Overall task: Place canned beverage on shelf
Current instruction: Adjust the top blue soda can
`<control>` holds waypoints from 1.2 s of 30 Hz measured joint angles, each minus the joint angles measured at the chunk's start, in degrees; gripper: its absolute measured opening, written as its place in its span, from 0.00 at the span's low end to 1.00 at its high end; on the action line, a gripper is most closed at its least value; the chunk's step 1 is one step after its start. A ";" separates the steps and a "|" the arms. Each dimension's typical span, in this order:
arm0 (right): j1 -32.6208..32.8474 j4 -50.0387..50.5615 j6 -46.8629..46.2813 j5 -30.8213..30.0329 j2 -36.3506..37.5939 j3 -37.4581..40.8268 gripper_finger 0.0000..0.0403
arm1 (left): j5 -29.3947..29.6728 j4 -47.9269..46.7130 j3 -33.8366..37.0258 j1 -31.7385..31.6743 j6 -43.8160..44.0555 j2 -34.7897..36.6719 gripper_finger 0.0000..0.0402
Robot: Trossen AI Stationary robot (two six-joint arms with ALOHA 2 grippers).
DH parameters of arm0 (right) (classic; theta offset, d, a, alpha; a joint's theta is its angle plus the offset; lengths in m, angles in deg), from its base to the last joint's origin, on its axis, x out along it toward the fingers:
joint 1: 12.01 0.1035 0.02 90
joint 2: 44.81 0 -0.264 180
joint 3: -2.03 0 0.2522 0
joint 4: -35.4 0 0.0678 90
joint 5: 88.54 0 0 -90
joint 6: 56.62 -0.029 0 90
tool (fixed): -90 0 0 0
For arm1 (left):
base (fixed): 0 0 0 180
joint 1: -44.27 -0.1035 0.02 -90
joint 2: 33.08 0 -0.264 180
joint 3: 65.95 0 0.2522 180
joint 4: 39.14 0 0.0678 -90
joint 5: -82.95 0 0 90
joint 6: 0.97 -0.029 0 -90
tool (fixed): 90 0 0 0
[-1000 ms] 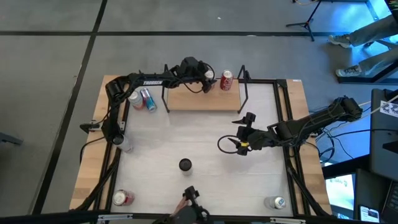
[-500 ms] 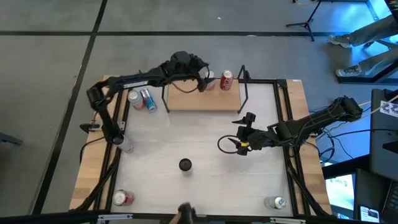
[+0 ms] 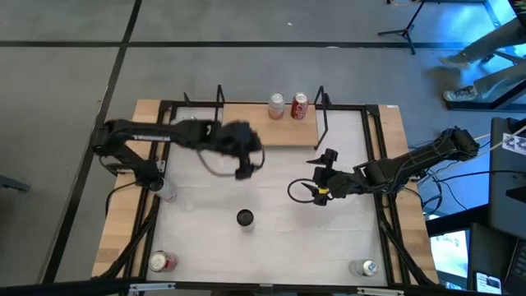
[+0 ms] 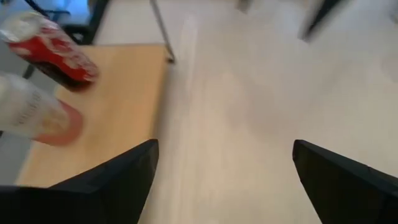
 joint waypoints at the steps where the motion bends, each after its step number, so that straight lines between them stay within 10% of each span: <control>1: 0.00 0.00 0.00 0.01 0.00 0.00 0.88 | 1.47 -1.28 0.00 1.99 1.03 0.37 0.89; 18: 0.02 0.01 -0.04 2.46 0.00 0.00 0.88 | 22.75 -25.85 2.02 20.30 25.64 5.79 0.88; 36: 0.00 0.00 0.02 0.94 0.00 0.00 0.88 | 26.71 -33.67 15.40 3.80 42.54 32.17 0.88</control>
